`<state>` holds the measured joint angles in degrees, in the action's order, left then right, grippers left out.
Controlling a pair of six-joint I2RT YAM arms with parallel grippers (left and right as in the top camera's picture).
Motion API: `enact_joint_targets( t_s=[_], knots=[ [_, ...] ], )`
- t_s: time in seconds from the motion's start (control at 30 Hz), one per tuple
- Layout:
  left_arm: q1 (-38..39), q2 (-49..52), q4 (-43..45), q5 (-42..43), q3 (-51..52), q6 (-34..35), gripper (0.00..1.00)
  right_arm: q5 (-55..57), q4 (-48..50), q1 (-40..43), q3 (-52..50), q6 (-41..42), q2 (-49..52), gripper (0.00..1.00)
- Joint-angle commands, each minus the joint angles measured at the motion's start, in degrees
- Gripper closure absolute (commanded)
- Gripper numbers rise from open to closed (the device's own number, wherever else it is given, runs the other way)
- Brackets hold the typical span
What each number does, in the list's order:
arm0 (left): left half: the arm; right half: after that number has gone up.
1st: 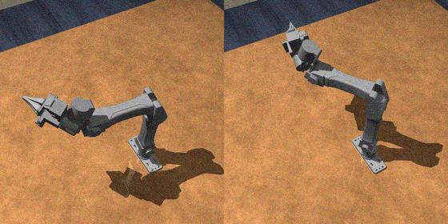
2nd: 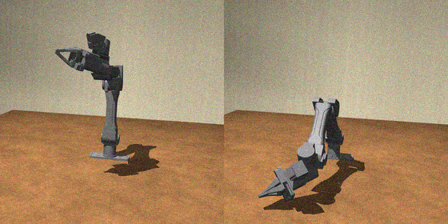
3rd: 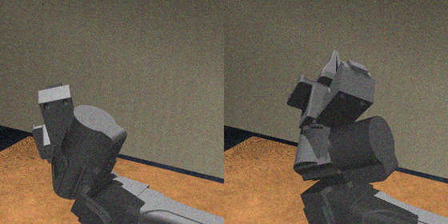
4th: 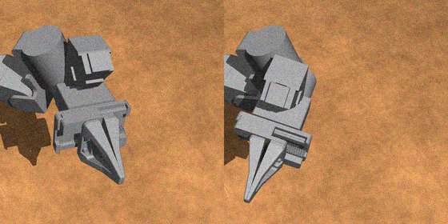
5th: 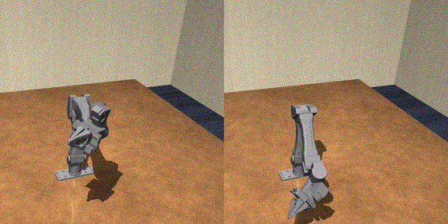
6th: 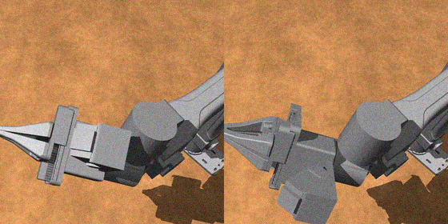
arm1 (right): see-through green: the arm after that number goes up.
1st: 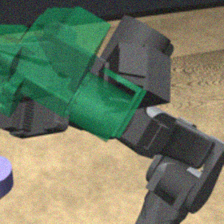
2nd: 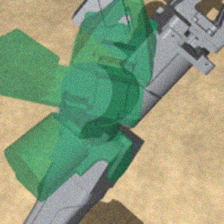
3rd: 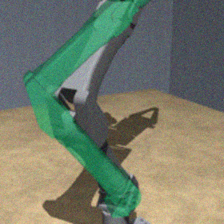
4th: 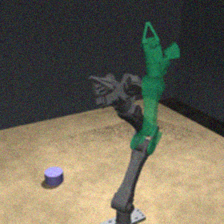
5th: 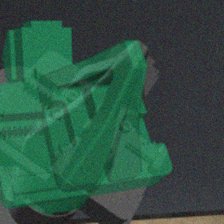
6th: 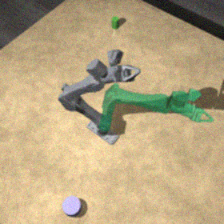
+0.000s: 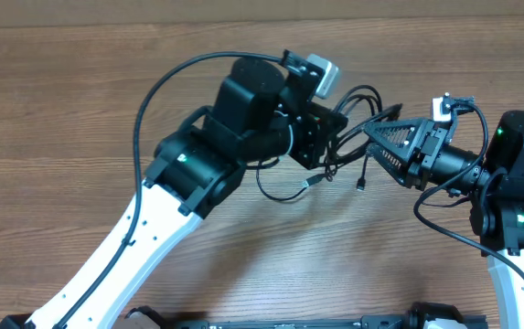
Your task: Untangle cables
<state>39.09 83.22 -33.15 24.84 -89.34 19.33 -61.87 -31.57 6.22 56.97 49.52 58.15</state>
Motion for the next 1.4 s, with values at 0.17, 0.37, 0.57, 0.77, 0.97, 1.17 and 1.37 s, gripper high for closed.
enact_joint_targets(
  t_s=[0.17, 0.37, 0.57, 0.77, 0.97, 1.17, 1.37],
  knots=[
    [3.28, -0.07, 3.48, 0.68, -1.22, 0.26, 0.96, 2.05, 0.22, -0.33, 0.37, 0.17, -0.26, 0.34],
    [4.07, -0.07, 3.41, 0.7, -1.22, 0.39, 0.96, 4.52, 0.22, -0.33, 0.37, -0.02, -0.24, 0.41],
    [4.07, -0.09, 3.43, 1.31, -1.22, 0.42, 0.96, 7.39, 0.22, -0.33, 0.37, -0.02, -0.2, 0.47],
    [4.15, -0.07, 4.72, 5.29, -1.22, 0.44, 0.96, 9.66, 0.24, -0.33, 0.37, -0.02, -0.2, 0.46],
    [5.29, -0.07, 5.55, 5.16, -1.22, 0.37, 0.96, 9.77, 0.22, -0.33, 0.37, 0.0, 0.46, 0.51],
    [5.99, -0.07, 5.53, 4.79, -1.22, 0.39, 0.96, 9.51, 0.2, -0.33, 0.37, 0.0, 1.25, 0.67],
    [6.01, -0.07, 5.46, 4.81, -1.22, 0.39, 0.96, 9.51, 0.2, -0.33, 0.37, 0.0, 1.25, 0.81]
  ],
)
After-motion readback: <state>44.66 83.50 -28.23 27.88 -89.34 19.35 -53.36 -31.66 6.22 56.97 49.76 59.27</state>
